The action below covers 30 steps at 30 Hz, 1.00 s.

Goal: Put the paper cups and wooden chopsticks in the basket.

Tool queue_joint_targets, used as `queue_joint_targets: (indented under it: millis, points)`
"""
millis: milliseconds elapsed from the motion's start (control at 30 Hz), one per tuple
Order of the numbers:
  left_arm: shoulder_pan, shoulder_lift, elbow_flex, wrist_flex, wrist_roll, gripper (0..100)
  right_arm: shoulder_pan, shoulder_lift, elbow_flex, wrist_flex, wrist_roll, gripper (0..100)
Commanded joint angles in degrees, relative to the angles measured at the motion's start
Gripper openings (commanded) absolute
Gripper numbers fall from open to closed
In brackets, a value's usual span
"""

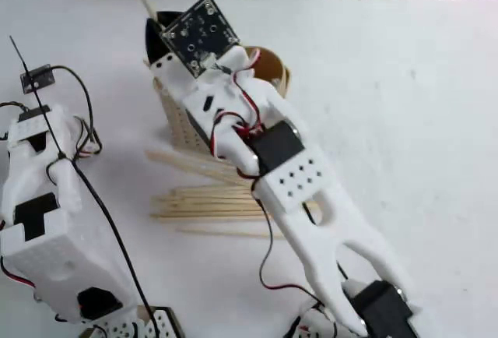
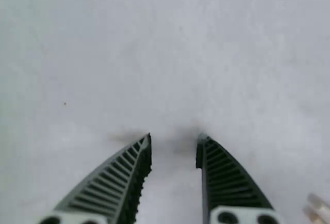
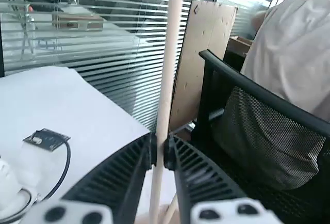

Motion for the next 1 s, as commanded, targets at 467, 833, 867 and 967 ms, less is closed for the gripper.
queue_joint_targets:
  millis: [467, 833, 867, 967]
  points:
    - [-0.6, 0.2, -1.7, 0.3, -0.4, 15, 1.4, 0.0, -3.4, 4.4, -0.4, 17.6]
    - [-0.7, 0.2, -1.7, 0.3, -0.4, 15, 1.6, -11.7, -3.3, 38.4, 0.2, 3.6]
    - [-0.7, 0.2, -1.7, 0.3, -0.4, 15, 1.6, -13.1, -3.3, 42.3, 0.2, 3.9]
    - [-0.7, 0.2, -1.7, 0.3, -0.4, 15, 0.0, -14.9, -3.2, 50.4, 1.1, 5.7]
